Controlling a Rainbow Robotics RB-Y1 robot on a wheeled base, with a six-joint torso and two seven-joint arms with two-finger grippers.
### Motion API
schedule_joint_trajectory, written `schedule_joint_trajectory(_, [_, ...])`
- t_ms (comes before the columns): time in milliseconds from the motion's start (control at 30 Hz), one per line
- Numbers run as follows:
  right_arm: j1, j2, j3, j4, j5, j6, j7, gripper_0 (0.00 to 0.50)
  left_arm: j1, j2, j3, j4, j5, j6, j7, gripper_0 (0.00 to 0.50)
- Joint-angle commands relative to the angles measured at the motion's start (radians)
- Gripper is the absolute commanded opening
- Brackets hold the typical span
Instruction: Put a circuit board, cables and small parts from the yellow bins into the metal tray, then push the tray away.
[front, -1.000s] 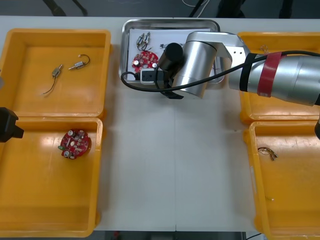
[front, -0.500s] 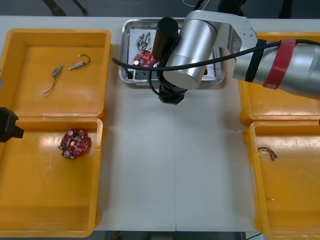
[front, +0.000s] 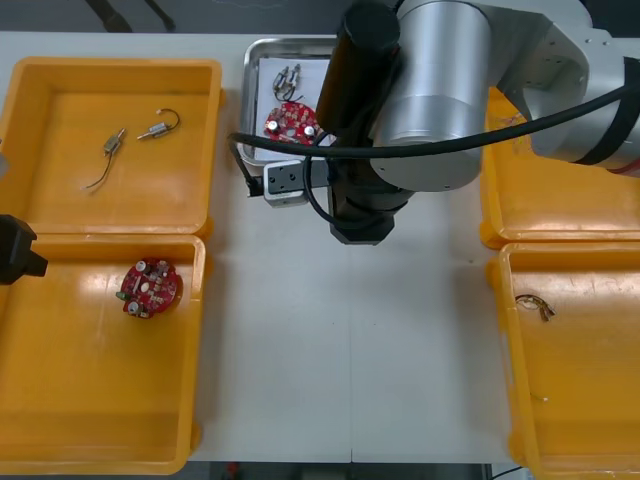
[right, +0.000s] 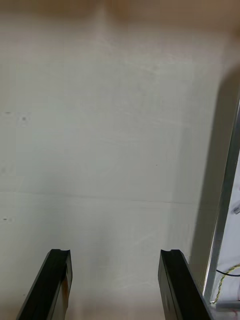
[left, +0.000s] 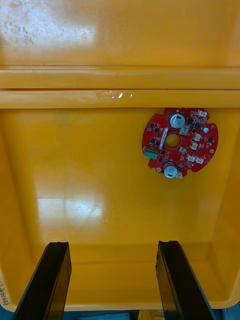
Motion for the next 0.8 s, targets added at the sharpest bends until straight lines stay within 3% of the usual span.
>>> schedule_joint_trajectory(33, [0.134, -0.046, -0.195, -0.147, 0.008, 0.088, -0.121, 0.500, 0.013, 0.009, 0.032, -0.025, -0.009, 0.006, -0.066, 0.500])
schedule_joint_trajectory(300, [0.438, -0.069, -0.497, -0.394, 0.071, 0.344, -0.305, 0.500, 0.013, 0.009, 0.032, -0.025, -0.009, 0.006, -0.066, 0.500])
schedule_joint_trajectory(500, [0.642, -0.112, -0.758, -0.528, 0.049, 0.509, -0.396, 0.500, 0.013, 0.009, 0.032, -0.025, -0.009, 0.006, -0.066, 0.500])
schedule_joint_trajectory(800, [0.858, -0.115, -1.113, -0.540, -0.055, 0.509, -0.520, 0.500, 0.013, 0.009, 0.032, -0.025, -0.009, 0.006, -0.066, 0.500])
